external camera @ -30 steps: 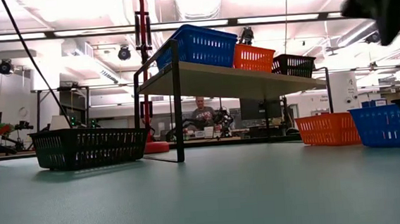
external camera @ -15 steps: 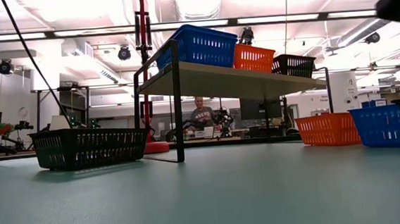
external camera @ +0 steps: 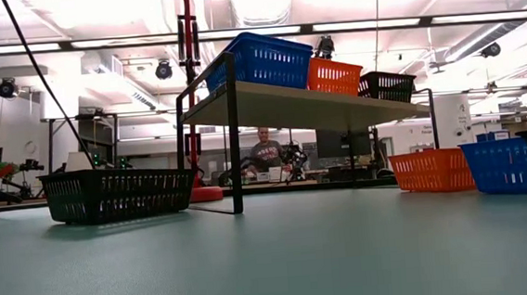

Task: Stack baskets on shelf by color
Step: Stack the right black basket on top of the black basket on the shelf

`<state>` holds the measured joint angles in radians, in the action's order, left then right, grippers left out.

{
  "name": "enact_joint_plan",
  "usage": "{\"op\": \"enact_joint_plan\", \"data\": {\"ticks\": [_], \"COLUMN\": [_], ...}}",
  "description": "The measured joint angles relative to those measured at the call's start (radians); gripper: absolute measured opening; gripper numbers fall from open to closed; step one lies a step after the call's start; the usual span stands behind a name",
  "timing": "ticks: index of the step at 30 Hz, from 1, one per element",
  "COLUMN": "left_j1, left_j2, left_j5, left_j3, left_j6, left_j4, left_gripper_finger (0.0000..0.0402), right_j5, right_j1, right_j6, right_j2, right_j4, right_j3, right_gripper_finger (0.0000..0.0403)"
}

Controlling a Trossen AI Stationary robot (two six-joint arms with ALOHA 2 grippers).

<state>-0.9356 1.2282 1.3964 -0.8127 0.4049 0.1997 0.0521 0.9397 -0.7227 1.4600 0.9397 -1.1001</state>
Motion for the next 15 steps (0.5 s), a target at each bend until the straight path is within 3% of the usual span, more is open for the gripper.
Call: {"op": "enact_joint_plan", "data": {"ticks": [15], "left_j1": [0.000], "left_j2": [0.000], "left_j5": [0.000], "left_j3": [0.000], "left_j6": [-0.001], "left_j4": [-0.007], "left_gripper_finger": [0.0022], "right_j5": [-0.007], "right_j1": [0.029], "right_j6": [0.051], "right_j2": [0.199], "right_j4": [0.002], "right_j3": [-0.035], "right_gripper_finger": [0.0163]}}
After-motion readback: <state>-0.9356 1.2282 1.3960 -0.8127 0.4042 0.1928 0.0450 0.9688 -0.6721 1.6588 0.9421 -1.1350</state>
